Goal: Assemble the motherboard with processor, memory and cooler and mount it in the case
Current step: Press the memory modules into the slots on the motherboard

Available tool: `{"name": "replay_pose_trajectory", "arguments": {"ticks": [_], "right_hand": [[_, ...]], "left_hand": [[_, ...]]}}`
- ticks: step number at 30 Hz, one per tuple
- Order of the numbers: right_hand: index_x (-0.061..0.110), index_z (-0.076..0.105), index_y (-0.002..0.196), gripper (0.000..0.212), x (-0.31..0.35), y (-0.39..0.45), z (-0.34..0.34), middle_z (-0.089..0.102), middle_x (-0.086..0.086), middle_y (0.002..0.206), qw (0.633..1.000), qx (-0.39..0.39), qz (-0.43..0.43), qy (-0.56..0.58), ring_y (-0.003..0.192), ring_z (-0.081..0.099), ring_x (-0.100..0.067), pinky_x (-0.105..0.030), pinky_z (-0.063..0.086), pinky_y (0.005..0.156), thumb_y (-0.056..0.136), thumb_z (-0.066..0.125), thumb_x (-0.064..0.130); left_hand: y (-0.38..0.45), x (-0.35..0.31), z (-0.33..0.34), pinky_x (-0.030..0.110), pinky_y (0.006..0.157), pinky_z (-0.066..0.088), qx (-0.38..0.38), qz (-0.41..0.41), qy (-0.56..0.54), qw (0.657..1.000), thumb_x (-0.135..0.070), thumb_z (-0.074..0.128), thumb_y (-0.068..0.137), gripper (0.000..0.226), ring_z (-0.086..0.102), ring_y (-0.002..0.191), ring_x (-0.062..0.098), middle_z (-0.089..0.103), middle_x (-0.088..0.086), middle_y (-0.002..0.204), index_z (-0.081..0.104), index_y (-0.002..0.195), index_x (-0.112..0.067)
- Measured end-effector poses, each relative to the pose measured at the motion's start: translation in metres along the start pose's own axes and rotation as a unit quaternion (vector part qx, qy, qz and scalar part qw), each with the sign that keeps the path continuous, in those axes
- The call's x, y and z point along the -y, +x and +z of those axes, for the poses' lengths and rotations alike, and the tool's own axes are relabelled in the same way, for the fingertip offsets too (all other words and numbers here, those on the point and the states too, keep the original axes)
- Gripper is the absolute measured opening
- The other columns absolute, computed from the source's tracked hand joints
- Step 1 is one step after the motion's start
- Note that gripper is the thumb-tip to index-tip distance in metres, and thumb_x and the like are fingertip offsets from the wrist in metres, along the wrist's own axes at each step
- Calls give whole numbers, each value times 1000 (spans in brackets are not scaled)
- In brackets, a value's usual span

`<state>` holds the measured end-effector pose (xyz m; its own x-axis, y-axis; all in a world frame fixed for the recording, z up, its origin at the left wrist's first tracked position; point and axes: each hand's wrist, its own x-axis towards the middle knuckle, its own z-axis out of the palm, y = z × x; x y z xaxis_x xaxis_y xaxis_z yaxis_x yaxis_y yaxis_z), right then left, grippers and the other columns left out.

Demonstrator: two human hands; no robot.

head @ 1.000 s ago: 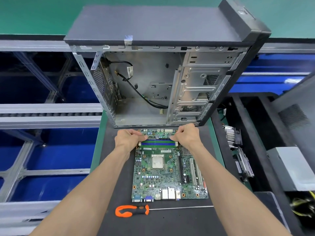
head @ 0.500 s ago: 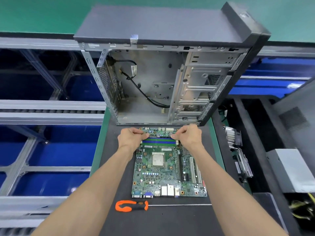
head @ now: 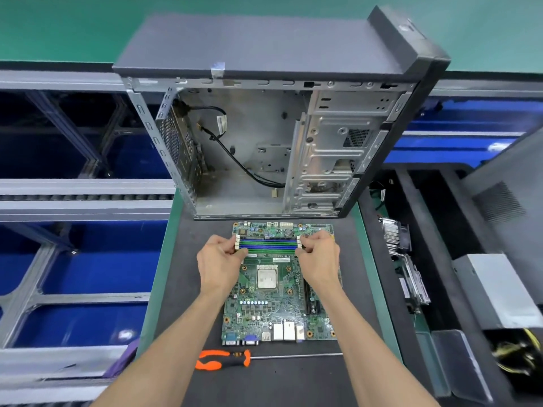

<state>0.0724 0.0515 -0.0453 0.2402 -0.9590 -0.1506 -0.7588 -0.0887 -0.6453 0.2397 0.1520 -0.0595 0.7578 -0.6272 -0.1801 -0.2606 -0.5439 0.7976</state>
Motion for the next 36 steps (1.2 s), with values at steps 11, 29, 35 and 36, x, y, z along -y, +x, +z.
{"name": "replay_pose_trajectory", "arguments": {"ticks": [11,29,35,36], "right_hand": [[0,69,62,38,17,19,-11,71,-12,71,988,5,123,89,85,62,-25,-32,48,77,87,77,27],[-13,69,89,24,23,12,-7,68,-30,91,998,16,43,53,96,64,-41,-42,56,84,92,68,11],[-14,68,91,27,19,12,-8,67,-31,93,997,14,48,60,96,64,-41,-35,55,82,92,69,12],[-14,69,91,26,19,11,-8,68,-30,93,997,14,50,60,95,64,-41,-35,55,82,92,69,12]], "left_hand": [[28,-17,0,22,79,44,12,-108,-56,992,-42,84,76,17,62,97,13,72,-7,82,76,72,-27],[20,-13,-7,23,75,44,3,-106,-44,993,-44,81,79,23,67,88,12,71,-7,77,73,74,-23],[22,-15,-6,24,78,46,6,-107,-50,993,-43,82,79,24,66,88,12,73,-4,79,74,76,-21],[21,-15,-6,24,77,45,10,-106,-50,993,-43,82,79,23,66,88,12,72,-4,79,74,75,-21]]}}
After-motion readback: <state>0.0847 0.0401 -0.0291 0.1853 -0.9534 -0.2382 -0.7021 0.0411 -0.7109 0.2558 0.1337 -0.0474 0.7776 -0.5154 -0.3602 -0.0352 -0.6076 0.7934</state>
